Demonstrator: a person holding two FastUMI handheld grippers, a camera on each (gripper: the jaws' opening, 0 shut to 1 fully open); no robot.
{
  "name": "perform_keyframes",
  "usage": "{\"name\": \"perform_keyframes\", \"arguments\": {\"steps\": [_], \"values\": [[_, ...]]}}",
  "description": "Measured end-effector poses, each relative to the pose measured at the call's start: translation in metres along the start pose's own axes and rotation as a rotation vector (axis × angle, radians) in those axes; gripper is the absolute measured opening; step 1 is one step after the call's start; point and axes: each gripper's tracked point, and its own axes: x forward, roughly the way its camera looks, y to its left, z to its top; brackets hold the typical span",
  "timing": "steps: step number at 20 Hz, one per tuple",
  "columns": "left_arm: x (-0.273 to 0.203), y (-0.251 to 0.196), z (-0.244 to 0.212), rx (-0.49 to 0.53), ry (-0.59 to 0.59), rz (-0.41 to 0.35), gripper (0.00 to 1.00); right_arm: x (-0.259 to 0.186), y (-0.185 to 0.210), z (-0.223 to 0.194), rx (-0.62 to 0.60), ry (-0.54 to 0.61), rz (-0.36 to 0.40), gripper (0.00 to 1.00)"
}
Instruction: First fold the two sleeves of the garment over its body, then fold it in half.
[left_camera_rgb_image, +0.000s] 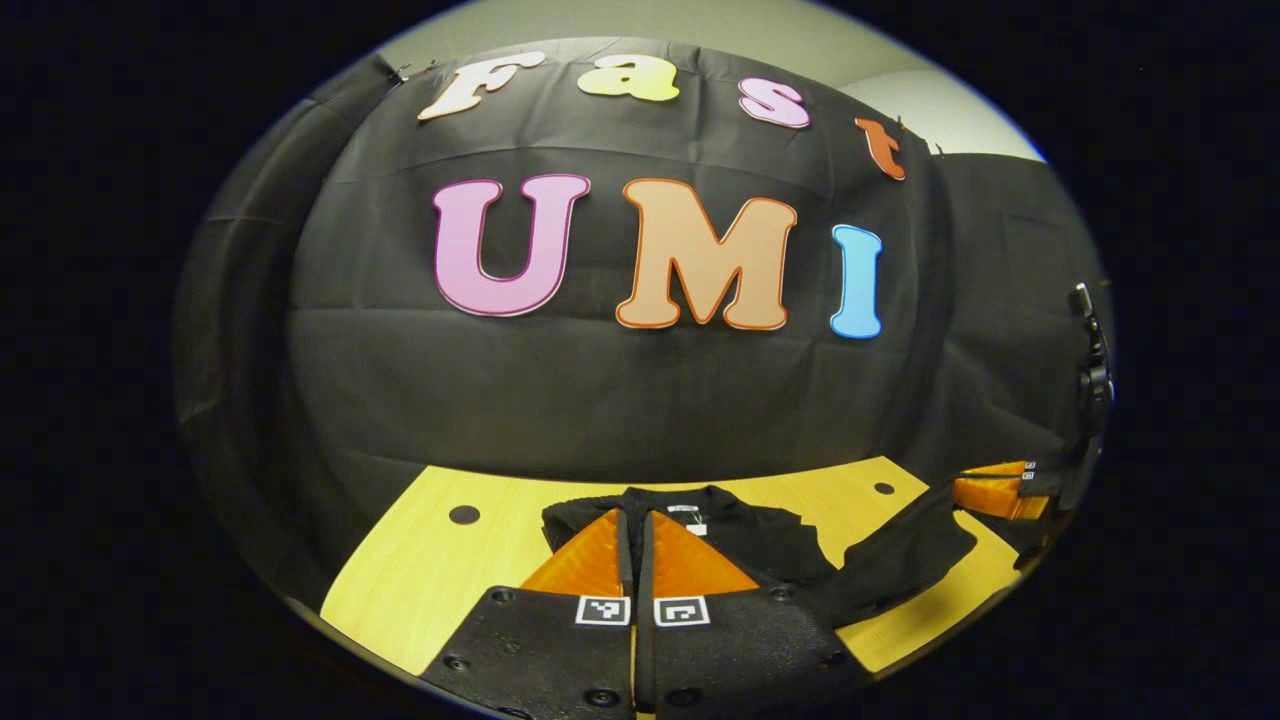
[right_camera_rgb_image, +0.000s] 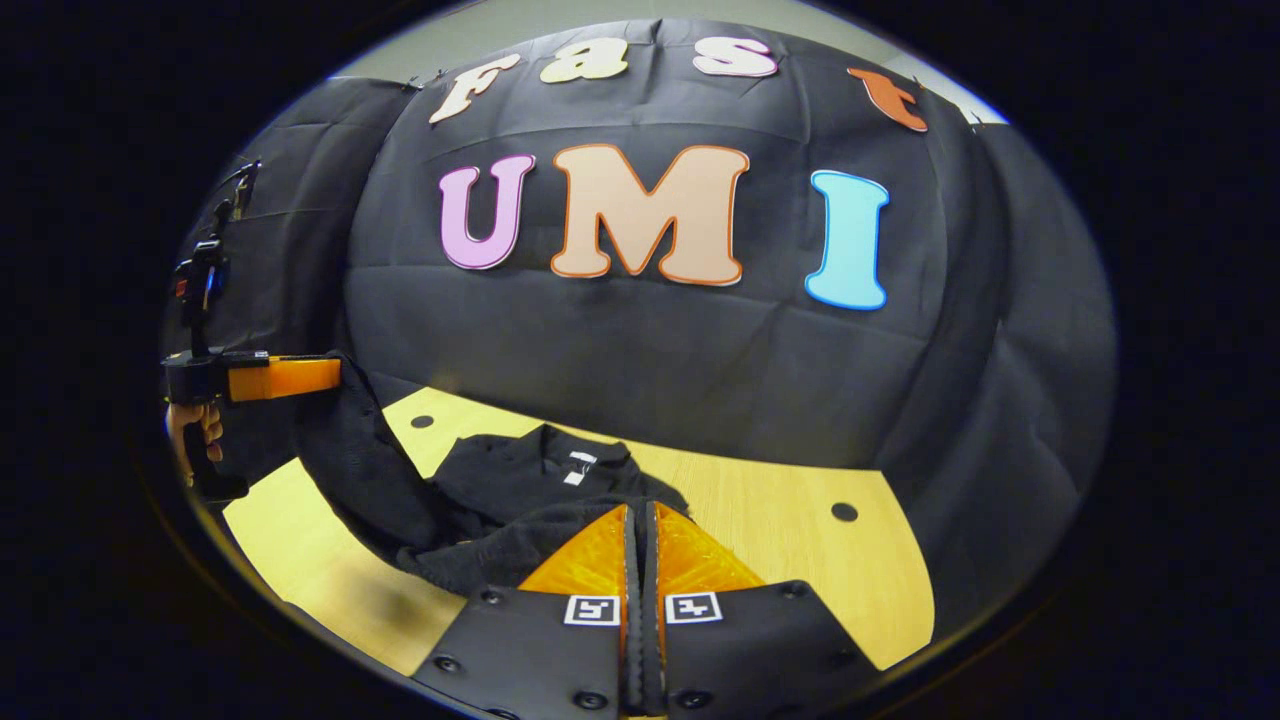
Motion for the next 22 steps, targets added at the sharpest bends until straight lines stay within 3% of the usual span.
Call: {"name": "perform_keyframes", "arguments": {"steps": [6, 13, 17, 22], "values": [[0.045, 0.017, 0.01, -0.011, -0.017, 0.045, 0.0, 0.05, -0.008, 0.034, -0.02, -0.036, -0.007, 0.02], [0.123, 0.048, -0.002, -0.034, 0.007, 0.105, 0.0, 0.148, -0.017, 0.055, -0.09, -0.025, -0.001, 0.02], [0.169, 0.052, -0.02, -0.025, 0.058, 0.121, 0.0, 0.209, -0.03, 0.037, -0.116, 0.025, -0.025, 0.02], [0.202, 0.059, -0.049, 0.03, 0.104, 0.135, 0.0, 0.25, -0.038, 0.02, -0.094, 0.063, -0.044, 0.02]]}}
